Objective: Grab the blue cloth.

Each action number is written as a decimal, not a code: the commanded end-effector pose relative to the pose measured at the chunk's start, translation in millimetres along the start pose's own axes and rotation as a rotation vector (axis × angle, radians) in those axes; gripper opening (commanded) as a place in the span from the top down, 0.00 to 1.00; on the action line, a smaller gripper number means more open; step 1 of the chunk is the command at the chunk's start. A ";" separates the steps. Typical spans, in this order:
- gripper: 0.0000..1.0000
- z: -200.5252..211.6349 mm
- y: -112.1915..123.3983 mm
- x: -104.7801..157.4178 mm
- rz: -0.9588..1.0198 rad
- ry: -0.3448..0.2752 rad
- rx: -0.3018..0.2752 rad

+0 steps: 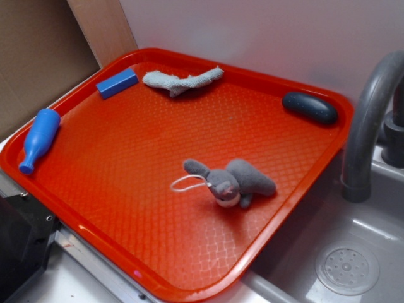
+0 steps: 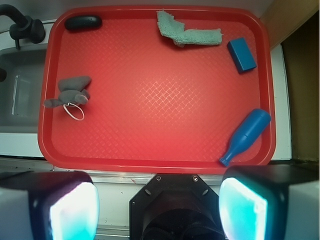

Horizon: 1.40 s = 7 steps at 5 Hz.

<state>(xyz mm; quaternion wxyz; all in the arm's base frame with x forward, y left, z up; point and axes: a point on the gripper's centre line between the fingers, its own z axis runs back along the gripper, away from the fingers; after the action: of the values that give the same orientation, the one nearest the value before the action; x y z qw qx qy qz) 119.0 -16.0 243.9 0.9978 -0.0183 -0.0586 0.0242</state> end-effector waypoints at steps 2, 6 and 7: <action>0.00 -40.3 4.1 45.8 -0.082 -0.003 0.037; 0.00 -99.8 56.6 125.5 -0.094 -0.118 0.121; 0.00 -99.8 56.6 125.5 -0.094 -0.118 0.121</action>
<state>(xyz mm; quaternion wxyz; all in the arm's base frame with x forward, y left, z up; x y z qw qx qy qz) 246.2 37.6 141.9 0.9942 0.0396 -0.0966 -0.0241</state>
